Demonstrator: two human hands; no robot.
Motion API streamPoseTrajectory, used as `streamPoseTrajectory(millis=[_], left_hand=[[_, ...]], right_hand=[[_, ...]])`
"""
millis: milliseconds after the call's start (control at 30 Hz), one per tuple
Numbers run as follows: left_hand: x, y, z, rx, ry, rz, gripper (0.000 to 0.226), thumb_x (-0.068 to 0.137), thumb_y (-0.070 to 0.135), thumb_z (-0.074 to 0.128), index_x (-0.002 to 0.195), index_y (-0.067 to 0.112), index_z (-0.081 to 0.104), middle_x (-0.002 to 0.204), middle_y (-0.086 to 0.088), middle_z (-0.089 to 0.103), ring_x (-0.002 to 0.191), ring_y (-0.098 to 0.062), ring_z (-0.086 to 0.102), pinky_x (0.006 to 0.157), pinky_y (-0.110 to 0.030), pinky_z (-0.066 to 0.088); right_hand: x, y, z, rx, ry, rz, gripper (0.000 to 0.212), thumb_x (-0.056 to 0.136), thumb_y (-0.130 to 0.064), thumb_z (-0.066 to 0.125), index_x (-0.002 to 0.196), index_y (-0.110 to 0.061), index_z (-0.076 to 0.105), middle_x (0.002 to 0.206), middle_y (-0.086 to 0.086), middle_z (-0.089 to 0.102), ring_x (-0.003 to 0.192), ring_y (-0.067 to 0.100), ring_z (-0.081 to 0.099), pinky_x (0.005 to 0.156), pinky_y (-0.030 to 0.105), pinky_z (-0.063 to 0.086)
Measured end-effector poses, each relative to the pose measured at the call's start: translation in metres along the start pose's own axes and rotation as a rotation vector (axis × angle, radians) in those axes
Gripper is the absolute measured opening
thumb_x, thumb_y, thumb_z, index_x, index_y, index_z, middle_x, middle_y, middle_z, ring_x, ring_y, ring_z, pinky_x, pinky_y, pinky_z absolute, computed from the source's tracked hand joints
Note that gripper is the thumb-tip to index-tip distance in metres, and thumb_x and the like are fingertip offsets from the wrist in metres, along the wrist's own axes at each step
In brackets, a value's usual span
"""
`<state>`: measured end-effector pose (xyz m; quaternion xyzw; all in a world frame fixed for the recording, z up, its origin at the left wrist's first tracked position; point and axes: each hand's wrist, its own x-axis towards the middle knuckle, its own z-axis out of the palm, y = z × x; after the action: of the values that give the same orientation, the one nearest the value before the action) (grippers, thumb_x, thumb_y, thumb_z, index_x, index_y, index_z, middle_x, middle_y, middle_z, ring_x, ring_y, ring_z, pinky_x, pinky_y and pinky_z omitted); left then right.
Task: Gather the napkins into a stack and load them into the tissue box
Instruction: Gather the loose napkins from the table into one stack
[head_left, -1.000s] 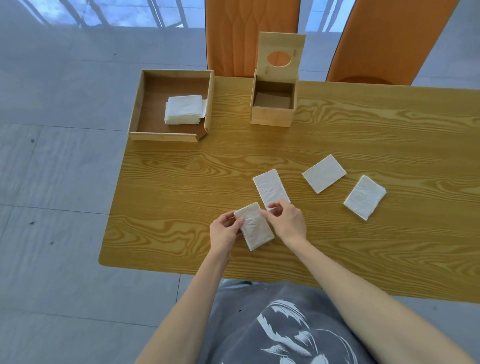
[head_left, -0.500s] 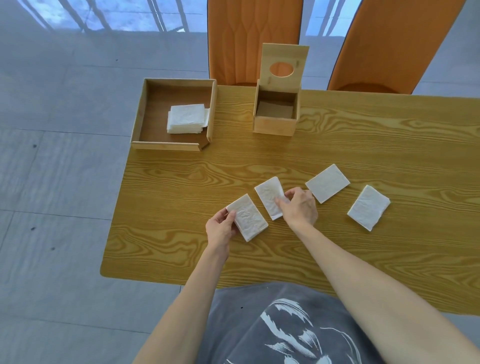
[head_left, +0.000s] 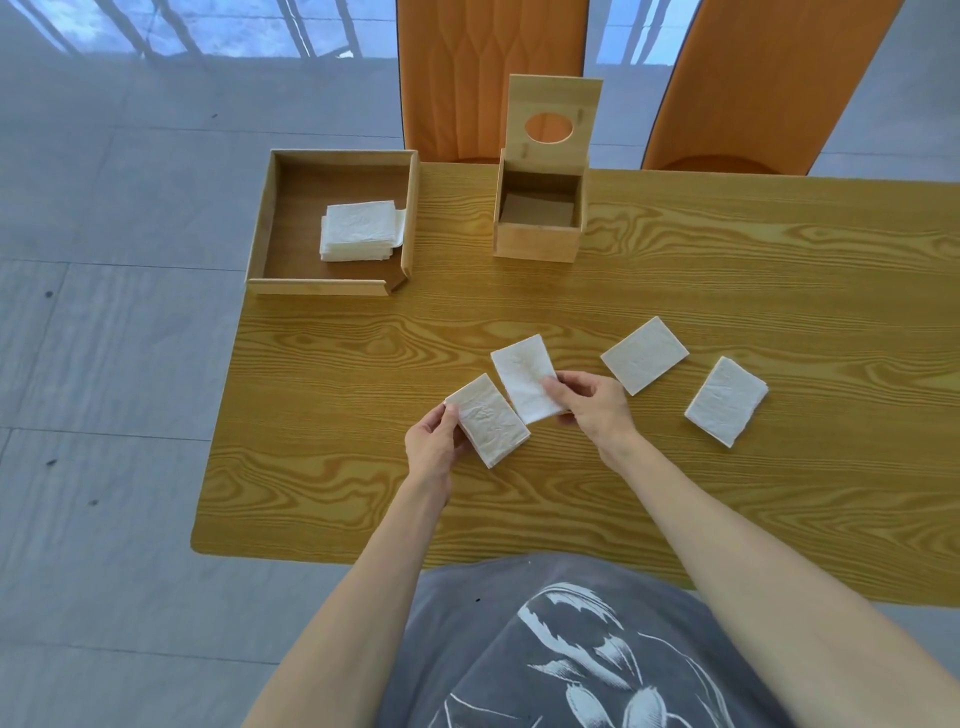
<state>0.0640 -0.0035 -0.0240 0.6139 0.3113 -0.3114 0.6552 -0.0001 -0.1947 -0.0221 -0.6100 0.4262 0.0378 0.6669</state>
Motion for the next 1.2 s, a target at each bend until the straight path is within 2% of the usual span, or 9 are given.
streamPoseTrajectory(millis=[100,233,433,567,667,867,1000,1100,1200], left_hand=[[-0.001,0.0,0.0,0.016,-0.009,0.023,0.014,0.099,0.022,0.057,0.105,0.014,0.067,0.096,-0.004,0.073,0.089,-0.018,0.07,0.074,-0.033,0.058],[-0.001,-0.002,-0.001,-0.007,-0.022,0.015,0.027,0.097,0.034,0.058,0.104,0.011,0.07,0.102,-0.007,0.075,0.097,-0.022,0.071,0.077,-0.035,0.059],[-0.002,-0.003,-0.001,-0.043,-0.035,0.0,0.047,0.087,0.016,0.074,0.129,0.006,0.057,0.109,-0.008,0.072,0.101,-0.023,0.07,0.093,-0.043,0.056],[-0.001,-0.004,0.006,-0.026,-0.045,0.023,0.046,0.083,0.004,0.076,0.125,0.007,0.058,0.099,-0.002,0.072,0.09,-0.017,0.072,0.075,-0.03,0.058],[0.002,-0.006,0.012,-0.019,-0.047,0.03,0.043,0.084,0.003,0.074,0.124,0.008,0.059,0.099,-0.002,0.072,0.089,-0.016,0.072,0.075,-0.03,0.058],[0.008,-0.007,0.03,0.028,-0.077,0.033,0.043,0.085,0.006,0.074,0.125,0.01,0.059,0.101,0.001,0.07,0.095,-0.014,0.069,0.077,-0.029,0.056],[0.012,-0.004,0.047,0.065,-0.097,0.042,0.042,0.086,0.006,0.072,0.125,0.011,0.058,0.107,-0.002,0.07,0.1,-0.017,0.068,0.085,-0.035,0.057],[0.014,-0.003,0.059,0.077,-0.105,0.038,0.043,0.086,0.008,0.073,0.127,0.01,0.059,0.108,-0.003,0.07,0.106,-0.021,0.068,0.09,-0.039,0.057],[0.014,-0.001,0.069,0.079,-0.118,0.028,0.043,0.088,0.011,0.072,0.129,0.009,0.059,0.109,-0.004,0.07,0.108,-0.023,0.068,0.094,-0.043,0.056]], right_hand=[[-0.003,0.005,0.011,-0.04,-0.107,0.005,0.014,0.087,-0.021,0.076,0.1,-0.016,0.074,0.098,0.001,0.076,0.087,0.014,0.069,0.071,0.029,0.058],[0.0,0.015,0.027,-0.173,-0.124,-0.001,0.025,0.084,-0.026,0.079,0.105,-0.012,0.076,0.1,0.001,0.077,0.094,0.016,0.072,0.073,0.028,0.058],[-0.001,0.014,0.038,-0.361,-0.083,-0.058,0.027,0.082,-0.03,0.08,0.103,-0.014,0.078,0.099,-0.004,0.076,0.093,0.011,0.071,0.084,0.029,0.058],[-0.003,0.014,0.037,-0.54,-0.001,-0.122,0.026,0.083,-0.038,0.077,0.101,-0.02,0.079,0.099,-0.004,0.077,0.093,0.012,0.07,0.084,0.034,0.057],[-0.005,0.013,0.034,-0.61,0.013,-0.149,0.027,0.084,-0.04,0.074,0.104,-0.021,0.077,0.1,-0.005,0.076,0.094,0.015,0.07,0.083,0.037,0.056],[-0.002,-0.003,-0.001,-0.57,0.3,-0.175,0.038,0.09,-0.044,0.067,0.118,-0.019,0.067,0.099,-0.004,0.069,0.092,0.015,0.065,0.075,0.031,0.051],[0.014,-0.022,-0.039,-0.483,0.515,-0.052,0.045,0.094,-0.041,0.062,0.132,-0.016,0.057,0.122,0.002,0.063,0.109,0.021,0.061,0.08,0.031,0.044],[0.028,-0.028,-0.06,-0.495,0.566,0.08,0.06,0.093,-0.044,0.063,0.142,-0.015,0.046,0.138,0.01,0.05,0.118,0.029,0.059,0.09,0.04,0.046],[0.038,-0.031,-0.073,-0.585,0.562,0.186,0.073,0.091,-0.046,0.065,0.148,-0.011,0.037,0.143,0.016,0.041,0.124,0.036,0.055,0.093,0.045,0.047]])
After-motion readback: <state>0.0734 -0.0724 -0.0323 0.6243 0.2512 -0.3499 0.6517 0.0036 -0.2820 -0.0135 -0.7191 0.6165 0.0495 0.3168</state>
